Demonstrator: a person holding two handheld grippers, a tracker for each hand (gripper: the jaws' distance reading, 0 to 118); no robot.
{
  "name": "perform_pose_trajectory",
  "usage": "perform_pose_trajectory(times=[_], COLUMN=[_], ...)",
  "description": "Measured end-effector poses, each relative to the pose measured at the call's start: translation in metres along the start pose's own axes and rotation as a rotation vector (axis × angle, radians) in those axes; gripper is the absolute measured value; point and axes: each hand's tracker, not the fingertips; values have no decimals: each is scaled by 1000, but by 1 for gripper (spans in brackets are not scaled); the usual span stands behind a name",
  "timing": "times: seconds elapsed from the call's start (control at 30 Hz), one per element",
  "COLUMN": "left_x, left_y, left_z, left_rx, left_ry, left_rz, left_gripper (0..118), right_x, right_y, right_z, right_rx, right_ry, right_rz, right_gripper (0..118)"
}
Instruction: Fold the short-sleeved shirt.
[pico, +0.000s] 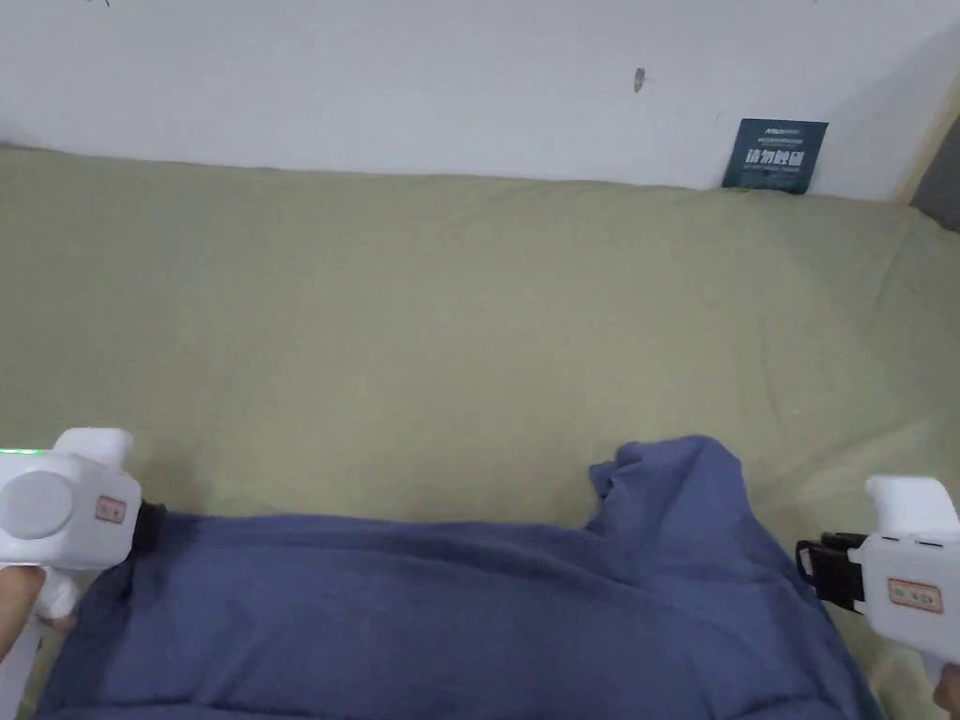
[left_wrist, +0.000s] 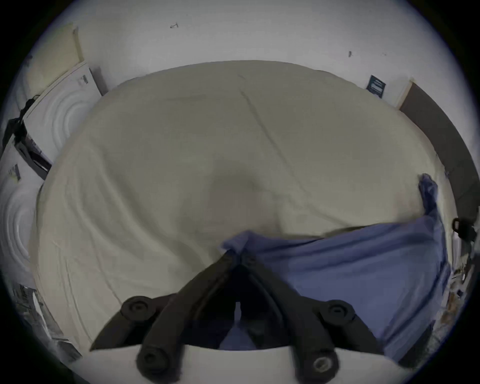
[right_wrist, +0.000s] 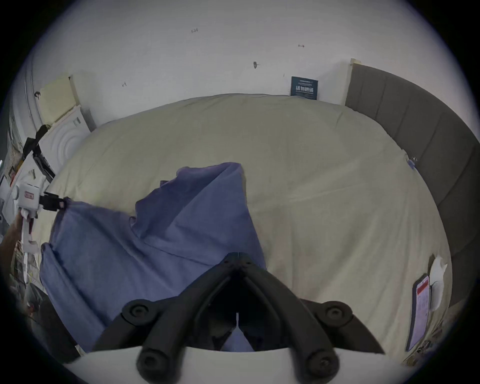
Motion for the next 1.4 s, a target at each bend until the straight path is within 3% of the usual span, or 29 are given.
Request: perform_pose_trajectory(times=[0.03,0.07,0.1,0.23,0.37,0.4,0.43,0.47,0.5,0.53,0.6,0.77,1.07,1.33,1.4], left_x=[-1,1,3,1,0,1,-2,-2,-2,-2,-9,-20,-40,-51,-52], left_y=[4,3,1,3,3,3,5,5,4,3,2,-22,-132,-226,-237], left_z=[2,2,1,-3,-6,-5,-5,-1,3,9,24,83,176,176,164], left_rx=[-11,-6,-5,-10,-8,-7,-4,-2,2,13,38,119,220,244,209], left_ry=[-12,-3,1,-1,1,2,2,0,-3,-7,-18,-46,-103,-116,-116], left_rz=[13,15,10,23,31,32,35,33,27,22,32,24,29,-33,-20], left_gripper=[0,0,0,0,0,0,0,0,0,0,0,0,0,1,11], right_x=[-1,-1,-1,-4,-6,-5,-5,-6,-7,-5,-2,8,-12,-17,-19], right_y=[5,10,16,25,20,17,15,17,18,19,21,10,-70,-169,-186], right_z=[-4,-9,-18,-46,-75,-77,-69,-61,-53,-40,-17,48,166,190,183], right_rx=[-2,-8,-27,-121,-219,-245,-186,-162,-132,-87,-73,38,135,100,45], right_ry=[-7,1,-11,44,1,-28,2,-25,-25,14,38,48,102,115,115], right_rz=[10,19,26,1,-19,-6,-5,-9,11,-5,-39,-7,18,25,4], right_gripper=[21,52,70,71,67,55,55,45,13,2,2,2,2,2,3])
